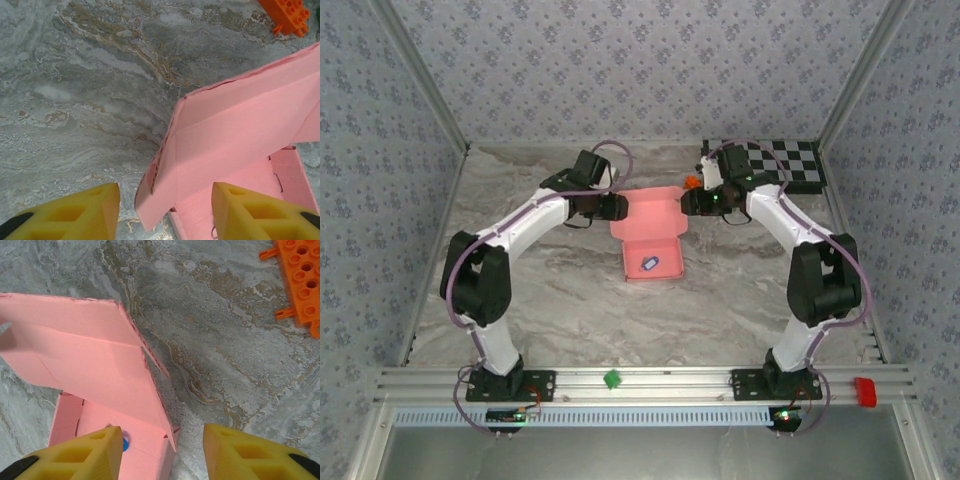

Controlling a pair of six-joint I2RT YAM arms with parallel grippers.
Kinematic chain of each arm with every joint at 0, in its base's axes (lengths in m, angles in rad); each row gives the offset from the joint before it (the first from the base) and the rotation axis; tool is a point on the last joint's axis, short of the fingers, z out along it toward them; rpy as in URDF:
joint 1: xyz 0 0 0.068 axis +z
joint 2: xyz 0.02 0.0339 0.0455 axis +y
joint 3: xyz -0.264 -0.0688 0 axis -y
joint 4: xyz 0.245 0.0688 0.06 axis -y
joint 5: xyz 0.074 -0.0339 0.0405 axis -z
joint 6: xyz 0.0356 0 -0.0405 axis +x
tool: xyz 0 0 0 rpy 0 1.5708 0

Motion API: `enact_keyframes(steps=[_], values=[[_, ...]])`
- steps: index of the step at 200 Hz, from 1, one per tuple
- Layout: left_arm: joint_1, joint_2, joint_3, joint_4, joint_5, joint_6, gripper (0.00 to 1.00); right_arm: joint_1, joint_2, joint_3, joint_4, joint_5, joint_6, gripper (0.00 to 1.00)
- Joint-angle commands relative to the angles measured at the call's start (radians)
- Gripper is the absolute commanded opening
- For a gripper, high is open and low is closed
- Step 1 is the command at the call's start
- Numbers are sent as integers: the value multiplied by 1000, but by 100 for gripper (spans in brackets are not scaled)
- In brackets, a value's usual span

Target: Fold the paper box

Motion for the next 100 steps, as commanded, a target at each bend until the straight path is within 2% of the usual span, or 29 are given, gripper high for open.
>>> enact_keyframes(steps=[1,100], values=[[14,18,46,-2,26,-8,51,-7,34,47,-37,-26,-19,47],[41,89,81,19,124,-28,43,-7,119,89,-16,-67,-8,42]])
